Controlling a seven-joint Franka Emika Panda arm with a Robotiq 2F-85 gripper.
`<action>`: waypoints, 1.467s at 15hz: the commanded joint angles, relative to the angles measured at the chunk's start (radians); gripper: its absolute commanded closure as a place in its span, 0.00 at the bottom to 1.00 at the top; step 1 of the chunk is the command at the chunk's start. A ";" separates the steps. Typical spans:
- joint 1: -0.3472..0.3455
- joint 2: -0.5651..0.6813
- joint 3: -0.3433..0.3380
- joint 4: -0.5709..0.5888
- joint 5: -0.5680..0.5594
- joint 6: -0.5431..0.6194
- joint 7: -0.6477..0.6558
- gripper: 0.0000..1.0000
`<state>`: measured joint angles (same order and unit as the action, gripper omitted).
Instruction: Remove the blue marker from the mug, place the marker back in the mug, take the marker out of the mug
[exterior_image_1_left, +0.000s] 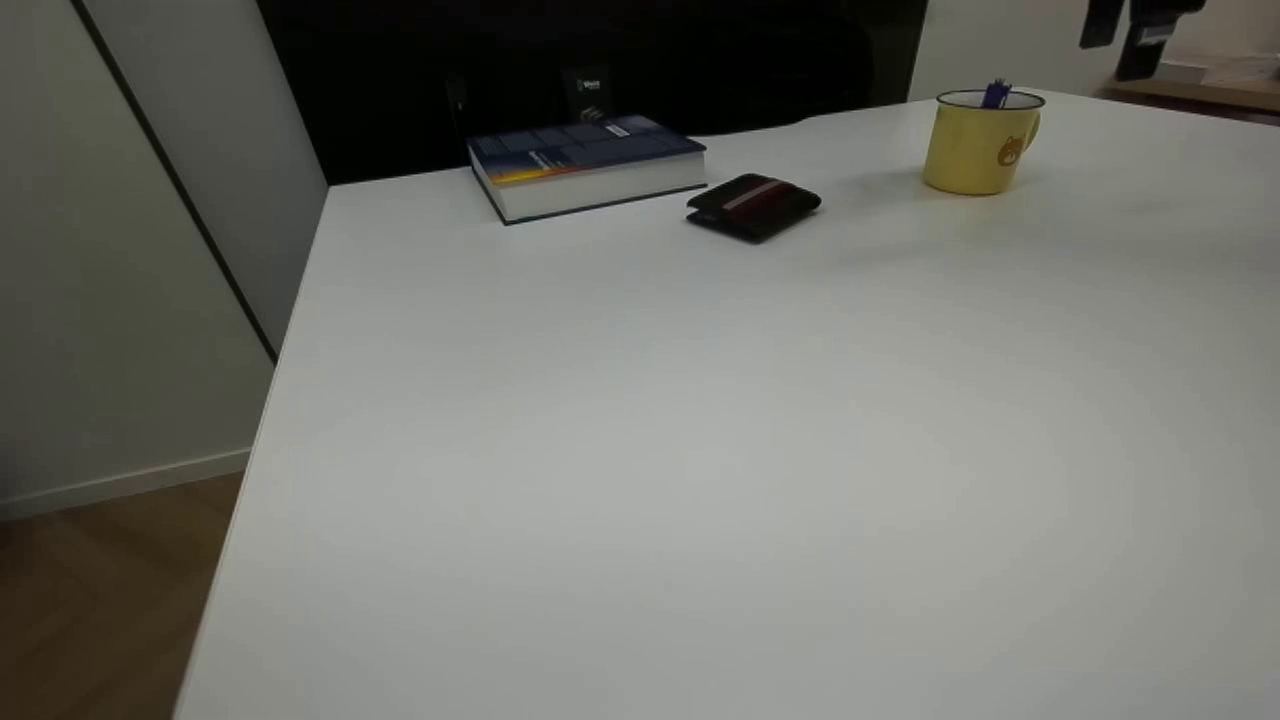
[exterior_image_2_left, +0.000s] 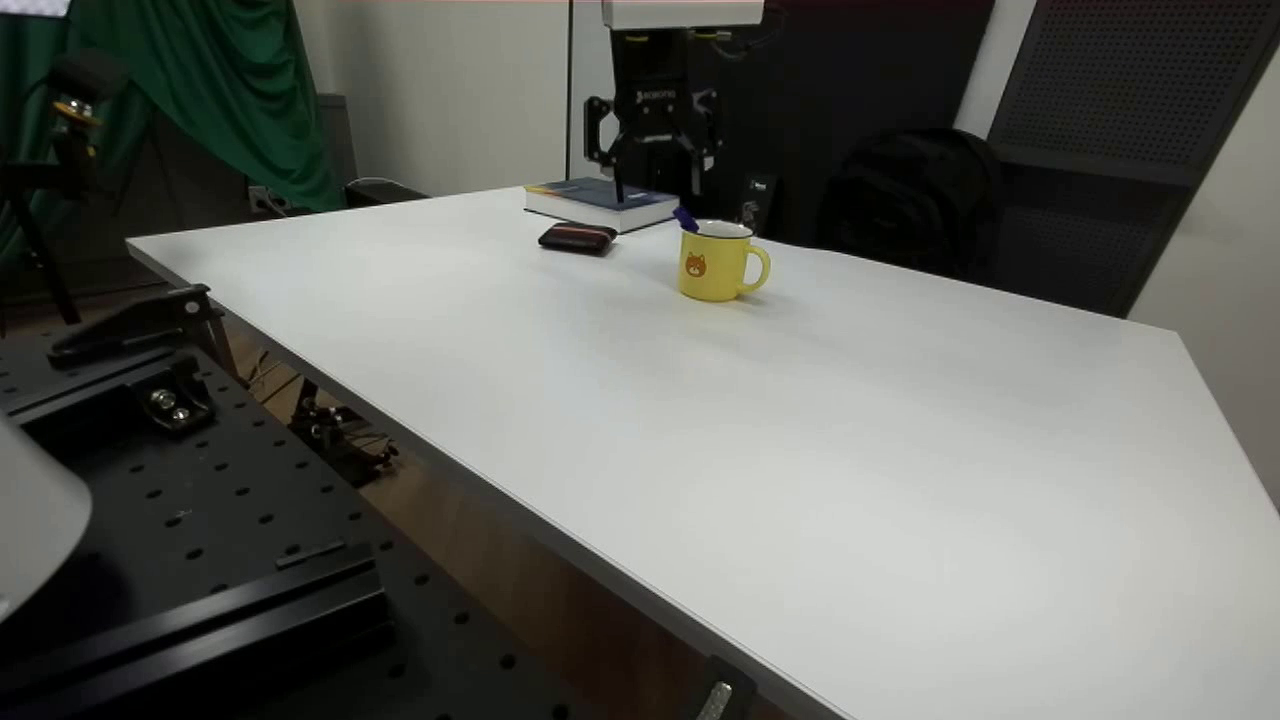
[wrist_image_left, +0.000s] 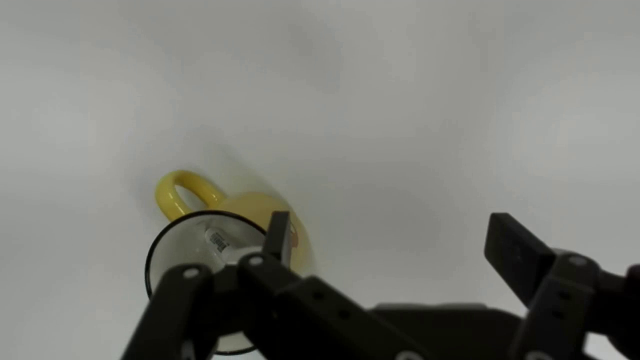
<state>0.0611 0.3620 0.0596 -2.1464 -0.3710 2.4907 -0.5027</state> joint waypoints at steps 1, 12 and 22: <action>0.053 -0.001 -0.057 -0.010 -0.165 0.038 0.156 0.00; 0.091 0.032 -0.064 0.035 -0.165 -0.242 0.443 0.00; 0.099 0.045 -0.074 0.064 -0.184 -0.266 0.472 0.00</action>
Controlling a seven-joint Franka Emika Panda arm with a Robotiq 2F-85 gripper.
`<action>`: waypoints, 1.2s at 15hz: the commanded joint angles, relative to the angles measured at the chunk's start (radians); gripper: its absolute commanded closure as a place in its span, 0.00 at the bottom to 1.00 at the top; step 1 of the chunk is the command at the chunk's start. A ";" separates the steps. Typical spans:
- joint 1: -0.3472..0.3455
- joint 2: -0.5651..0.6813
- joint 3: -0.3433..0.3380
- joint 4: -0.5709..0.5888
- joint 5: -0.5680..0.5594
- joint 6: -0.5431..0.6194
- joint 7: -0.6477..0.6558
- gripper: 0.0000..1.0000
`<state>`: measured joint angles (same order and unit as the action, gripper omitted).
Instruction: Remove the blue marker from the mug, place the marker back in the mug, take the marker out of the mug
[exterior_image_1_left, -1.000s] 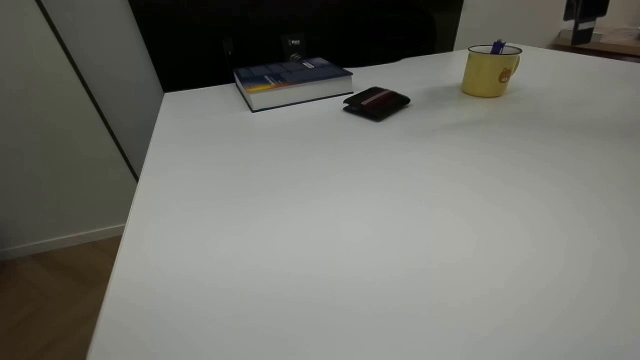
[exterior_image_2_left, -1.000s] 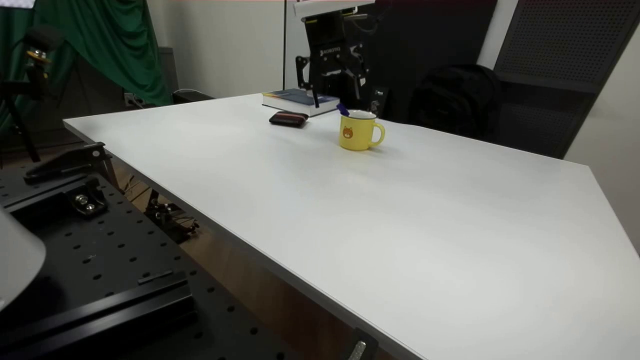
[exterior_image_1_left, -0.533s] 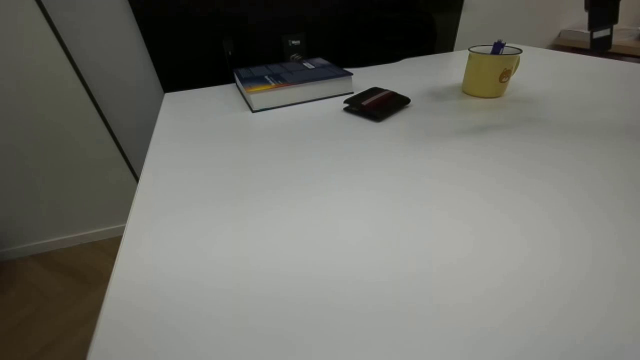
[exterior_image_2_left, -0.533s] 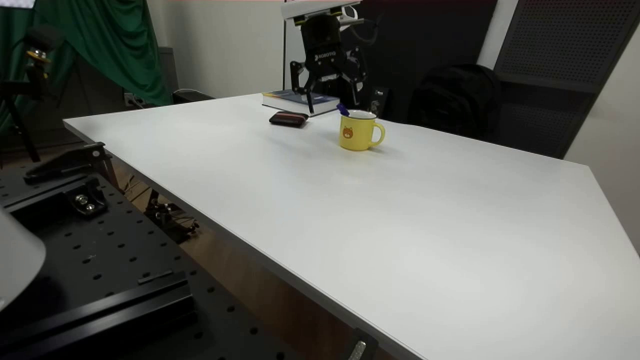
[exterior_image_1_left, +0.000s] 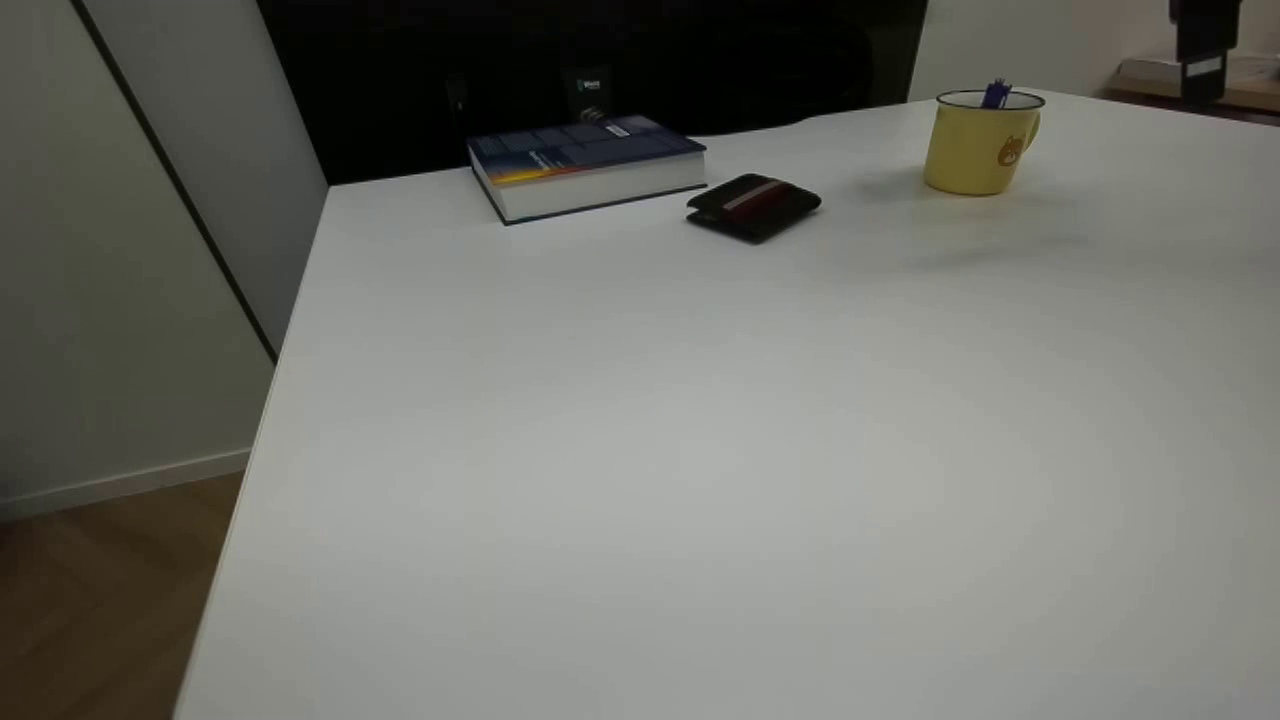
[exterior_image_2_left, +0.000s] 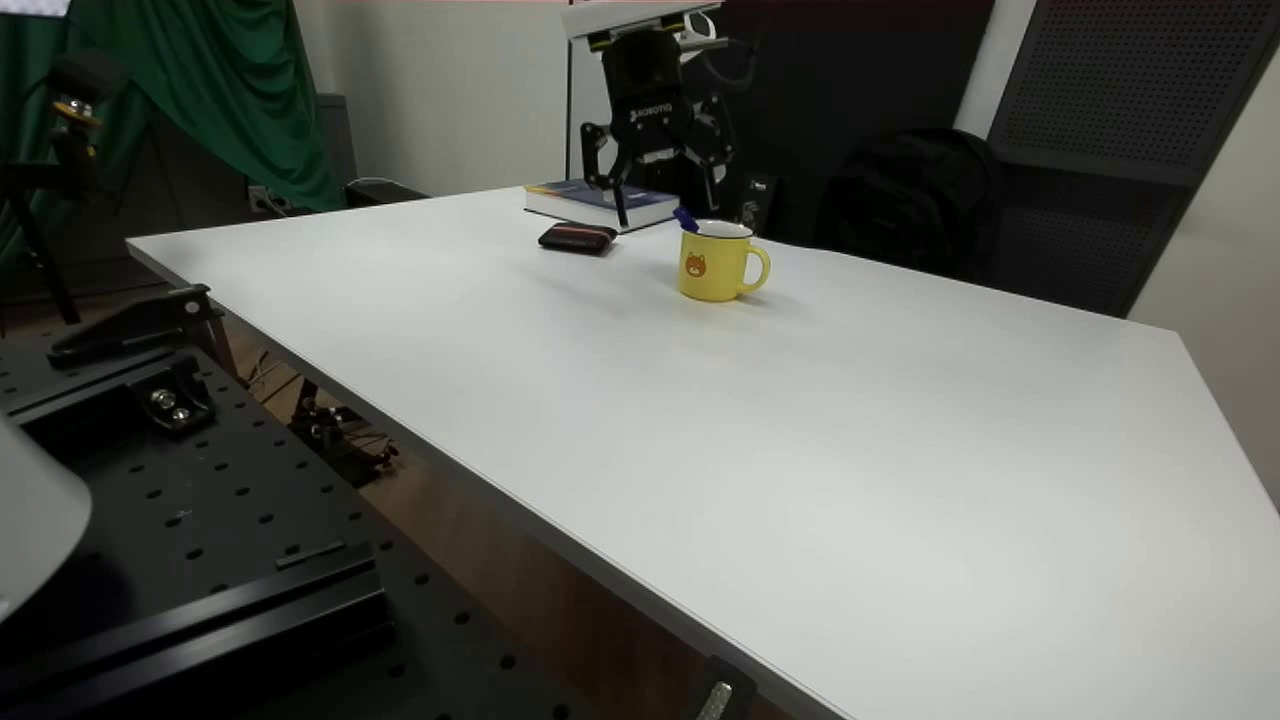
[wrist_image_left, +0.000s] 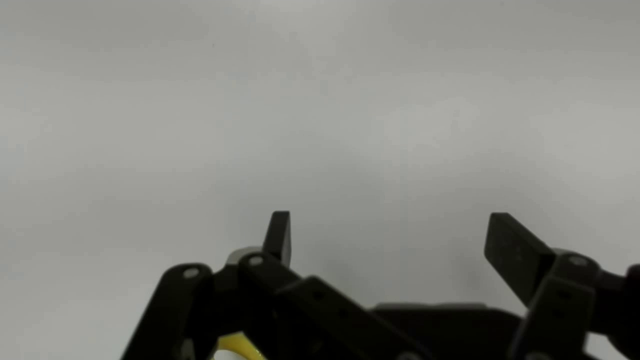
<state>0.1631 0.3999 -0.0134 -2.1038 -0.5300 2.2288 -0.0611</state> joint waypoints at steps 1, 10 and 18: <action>0.003 0.010 -0.007 0.032 -0.042 -0.002 0.052 0.00; 0.031 0.041 -0.045 0.126 -0.369 0.132 0.365 0.00; 0.037 0.118 -0.025 0.208 -0.448 0.122 0.455 0.00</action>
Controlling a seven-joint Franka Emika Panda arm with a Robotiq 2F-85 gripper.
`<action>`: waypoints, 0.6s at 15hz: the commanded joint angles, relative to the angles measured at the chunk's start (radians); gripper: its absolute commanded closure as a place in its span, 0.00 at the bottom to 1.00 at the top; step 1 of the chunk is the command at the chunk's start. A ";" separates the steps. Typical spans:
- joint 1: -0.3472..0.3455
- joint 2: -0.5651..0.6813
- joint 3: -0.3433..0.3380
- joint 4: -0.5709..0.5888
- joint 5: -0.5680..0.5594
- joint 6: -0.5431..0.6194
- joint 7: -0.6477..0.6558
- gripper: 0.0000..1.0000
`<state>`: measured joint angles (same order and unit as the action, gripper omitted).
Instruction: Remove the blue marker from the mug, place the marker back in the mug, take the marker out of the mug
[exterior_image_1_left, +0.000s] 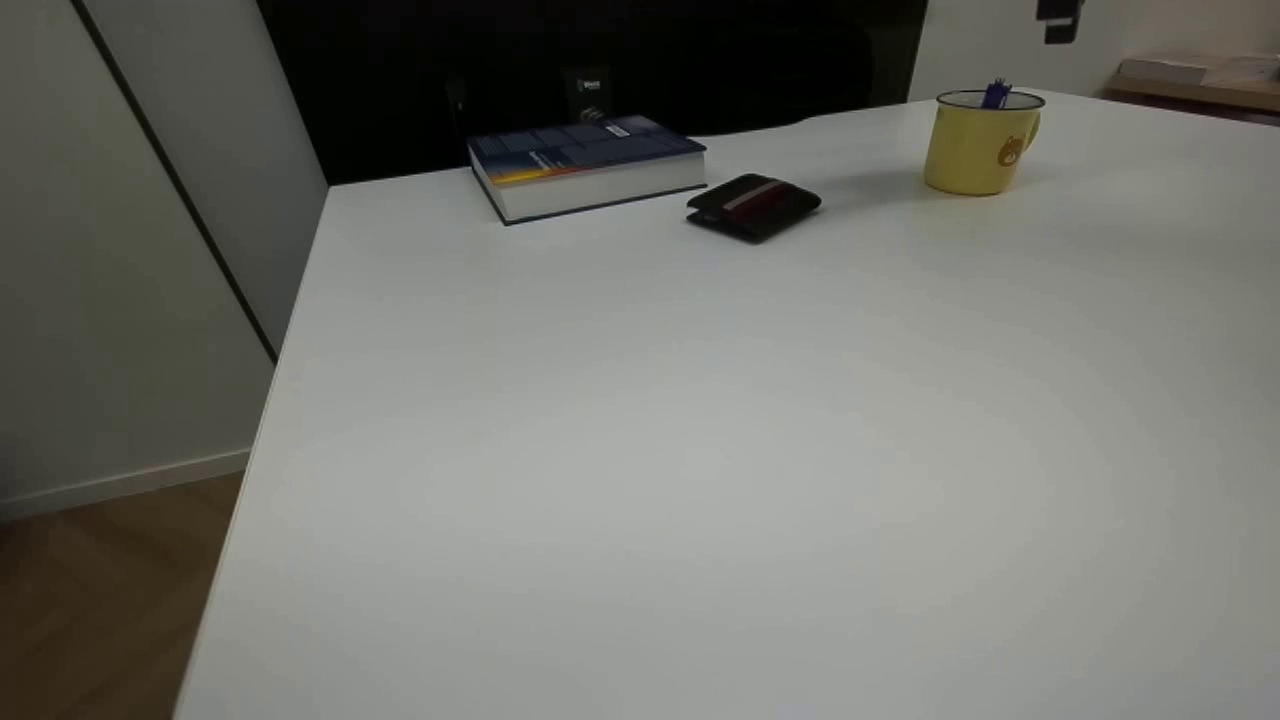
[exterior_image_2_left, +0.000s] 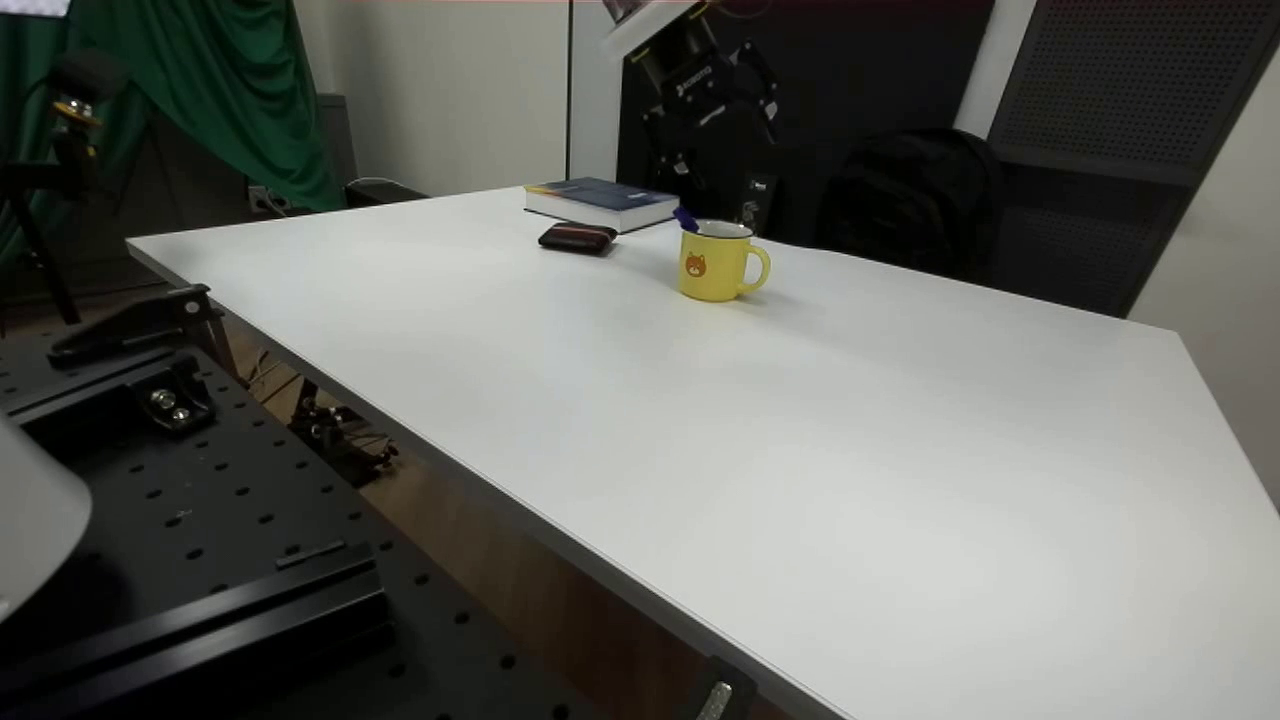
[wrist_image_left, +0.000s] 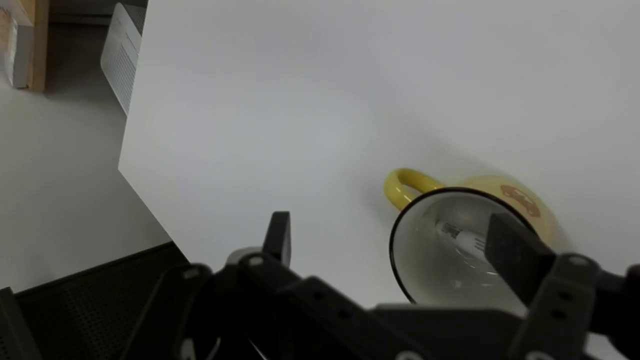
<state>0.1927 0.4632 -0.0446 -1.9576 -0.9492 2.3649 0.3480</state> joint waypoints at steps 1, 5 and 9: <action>0.011 0.068 0.009 0.073 -0.027 -0.017 0.041 0.00; 0.026 0.112 0.017 0.119 -0.017 -0.037 0.022 0.00; 0.034 0.149 0.022 0.160 -0.005 -0.058 0.004 0.00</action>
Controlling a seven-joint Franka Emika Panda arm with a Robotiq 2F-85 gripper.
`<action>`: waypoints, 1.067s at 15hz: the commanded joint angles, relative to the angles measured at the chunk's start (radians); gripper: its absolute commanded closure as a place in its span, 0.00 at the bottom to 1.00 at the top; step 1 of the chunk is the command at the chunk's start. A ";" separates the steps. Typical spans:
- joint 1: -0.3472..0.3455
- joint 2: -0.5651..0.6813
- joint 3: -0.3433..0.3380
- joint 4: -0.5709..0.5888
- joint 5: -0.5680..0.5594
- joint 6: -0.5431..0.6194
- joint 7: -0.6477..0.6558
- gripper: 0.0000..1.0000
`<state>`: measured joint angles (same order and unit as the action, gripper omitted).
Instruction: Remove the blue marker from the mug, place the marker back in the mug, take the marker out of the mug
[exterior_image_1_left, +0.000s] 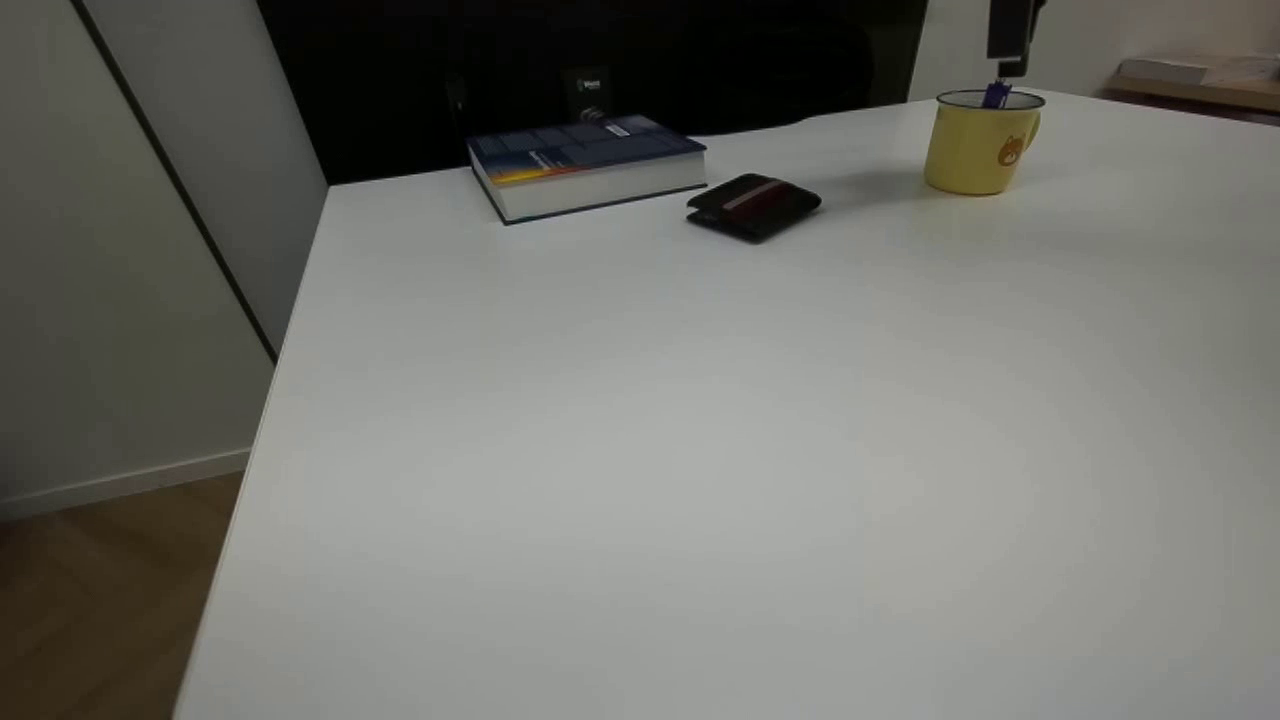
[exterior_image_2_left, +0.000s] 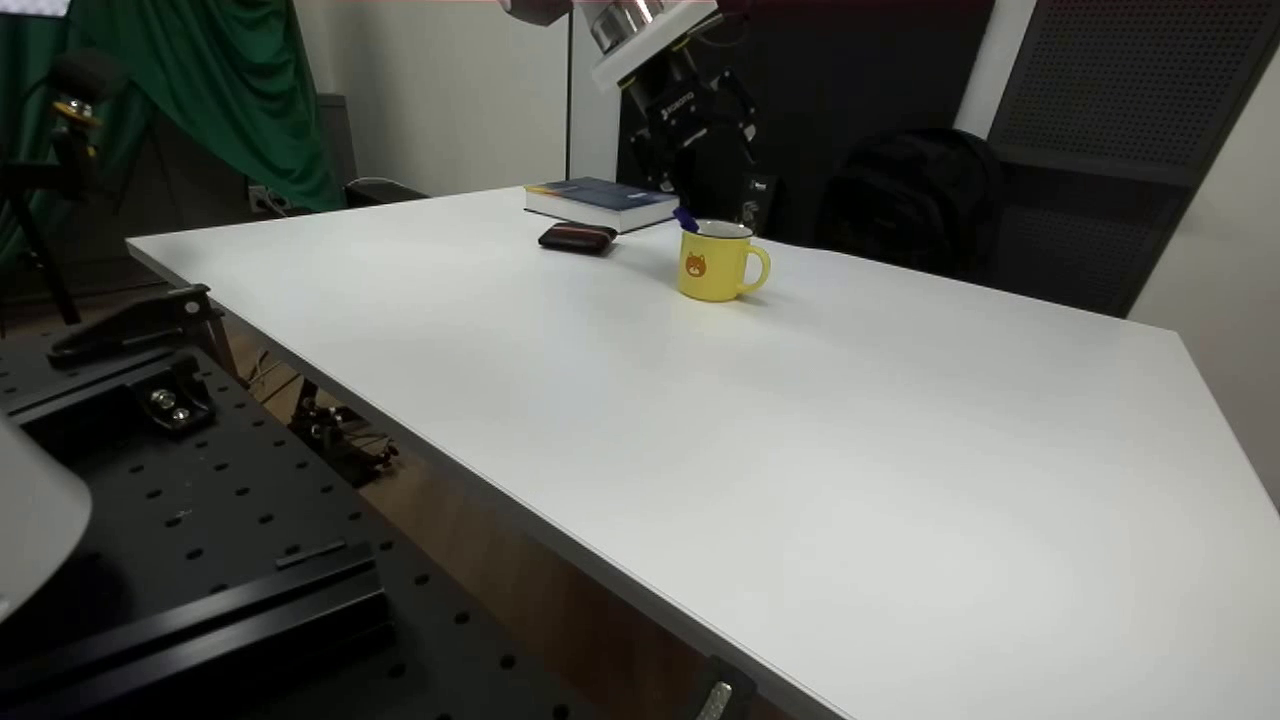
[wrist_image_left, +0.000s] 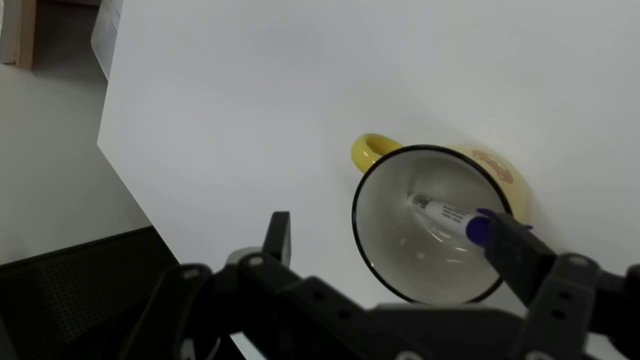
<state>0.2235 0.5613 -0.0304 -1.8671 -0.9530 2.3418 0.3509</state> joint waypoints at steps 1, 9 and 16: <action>0.004 0.060 0.010 0.079 0.004 -0.040 -0.005 0.00; 0.016 0.089 0.011 0.126 0.002 -0.110 -0.007 0.00; 0.027 0.093 0.005 0.138 -0.068 -0.113 0.038 0.00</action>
<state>0.2413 0.6260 -0.0222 -1.7720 -0.9924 2.2484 0.3576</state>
